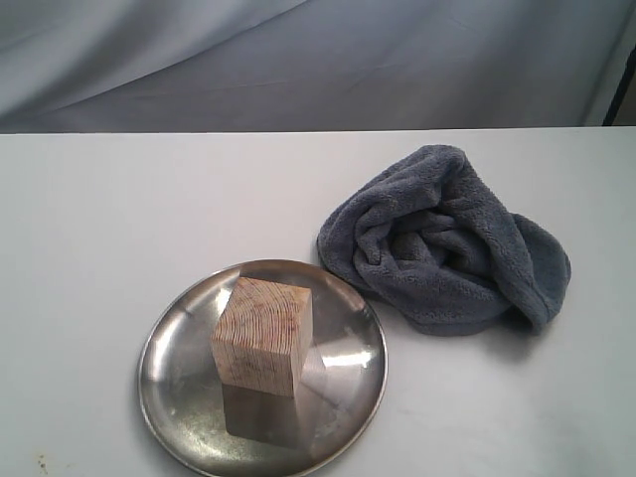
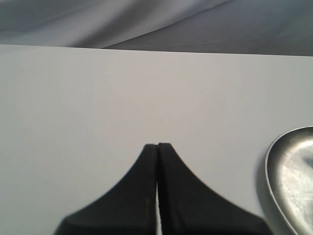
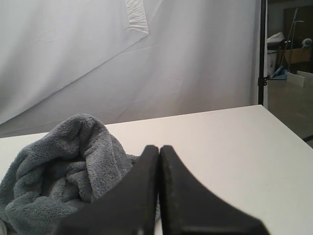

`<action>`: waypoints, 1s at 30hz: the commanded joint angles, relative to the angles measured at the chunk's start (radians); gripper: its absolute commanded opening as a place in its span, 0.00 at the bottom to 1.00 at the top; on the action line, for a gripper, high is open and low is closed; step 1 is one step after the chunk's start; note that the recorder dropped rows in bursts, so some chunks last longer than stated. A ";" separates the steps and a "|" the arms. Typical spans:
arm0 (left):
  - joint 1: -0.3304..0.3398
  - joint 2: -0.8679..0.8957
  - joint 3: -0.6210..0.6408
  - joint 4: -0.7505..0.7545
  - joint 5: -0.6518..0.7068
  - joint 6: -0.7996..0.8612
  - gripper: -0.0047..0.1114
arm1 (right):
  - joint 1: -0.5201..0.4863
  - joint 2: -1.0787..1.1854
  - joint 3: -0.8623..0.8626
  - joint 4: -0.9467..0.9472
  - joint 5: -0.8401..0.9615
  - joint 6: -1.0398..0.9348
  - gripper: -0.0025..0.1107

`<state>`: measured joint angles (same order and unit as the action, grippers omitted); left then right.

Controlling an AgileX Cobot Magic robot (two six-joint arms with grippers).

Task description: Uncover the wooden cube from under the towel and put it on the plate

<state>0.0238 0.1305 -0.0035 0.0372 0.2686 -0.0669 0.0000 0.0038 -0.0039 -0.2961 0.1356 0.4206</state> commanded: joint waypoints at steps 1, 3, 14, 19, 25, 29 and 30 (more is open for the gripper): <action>-0.004 -0.003 0.004 0.003 -0.010 -0.004 0.05 | -0.004 -0.004 0.004 -0.011 -0.014 0.004 0.02; -0.004 -0.003 0.004 0.003 -0.010 -0.004 0.05 | -0.004 -0.004 0.004 -0.011 -0.014 0.004 0.02; -0.004 -0.003 0.004 0.003 -0.010 -0.004 0.05 | 0.000 -0.004 0.004 0.186 -0.016 -0.204 0.02; -0.004 -0.003 0.004 0.003 -0.010 -0.004 0.05 | 0.000 -0.004 0.004 0.410 0.002 -0.503 0.02; -0.004 -0.003 0.004 0.003 -0.010 -0.004 0.05 | 0.000 -0.004 0.004 0.390 0.086 -0.499 0.02; -0.004 -0.003 0.004 0.003 -0.010 -0.004 0.05 | 0.000 -0.004 0.004 0.392 0.160 -0.493 0.02; -0.004 -0.003 0.004 0.003 -0.010 -0.004 0.05 | 0.000 -0.004 0.004 0.392 0.192 -0.493 0.02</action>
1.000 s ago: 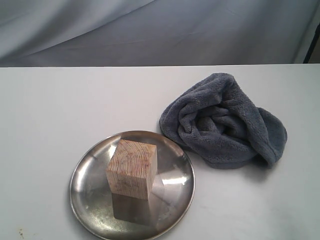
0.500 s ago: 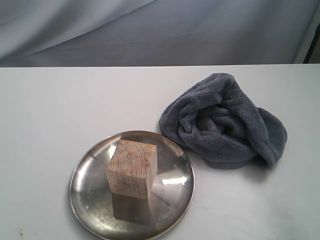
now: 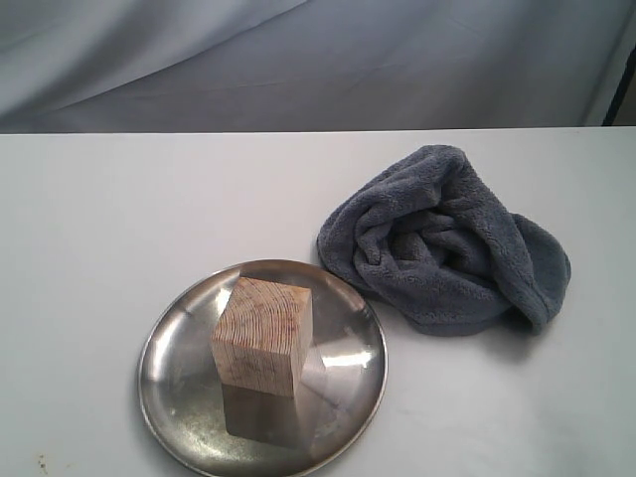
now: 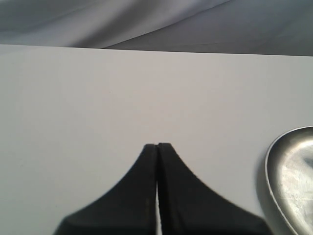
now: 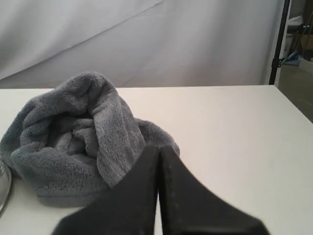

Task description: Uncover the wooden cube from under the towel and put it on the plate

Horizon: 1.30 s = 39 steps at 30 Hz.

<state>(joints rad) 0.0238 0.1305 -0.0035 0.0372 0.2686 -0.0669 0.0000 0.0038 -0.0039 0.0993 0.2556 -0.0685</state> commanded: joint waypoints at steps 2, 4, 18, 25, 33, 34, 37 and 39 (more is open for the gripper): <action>-0.004 -0.003 0.004 0.003 -0.010 -0.004 0.05 | 0.000 -0.004 0.004 -0.004 0.093 0.001 0.02; -0.004 -0.003 0.004 0.003 -0.010 -0.004 0.05 | 0.000 -0.004 0.004 -0.004 0.093 0.001 0.02; -0.004 -0.003 0.004 0.003 -0.010 -0.004 0.05 | 0.000 -0.004 0.004 -0.004 0.089 -0.010 0.02; -0.004 -0.003 0.004 0.003 -0.010 -0.004 0.05 | 0.000 -0.004 0.004 -0.004 0.089 -0.008 0.02; -0.004 -0.003 0.004 0.003 -0.010 -0.004 0.05 | -0.003 -0.004 0.004 -0.007 0.089 -0.069 0.02; -0.004 -0.003 0.004 0.003 -0.010 -0.004 0.05 | -0.003 -0.004 0.004 -0.007 0.091 -0.101 0.02; -0.004 -0.003 0.004 0.003 -0.010 -0.004 0.05 | -0.003 -0.004 0.004 -0.007 0.094 -0.134 0.02; -0.004 -0.003 0.004 0.003 -0.010 -0.004 0.05 | -0.003 -0.004 0.004 -0.006 0.094 -0.134 0.02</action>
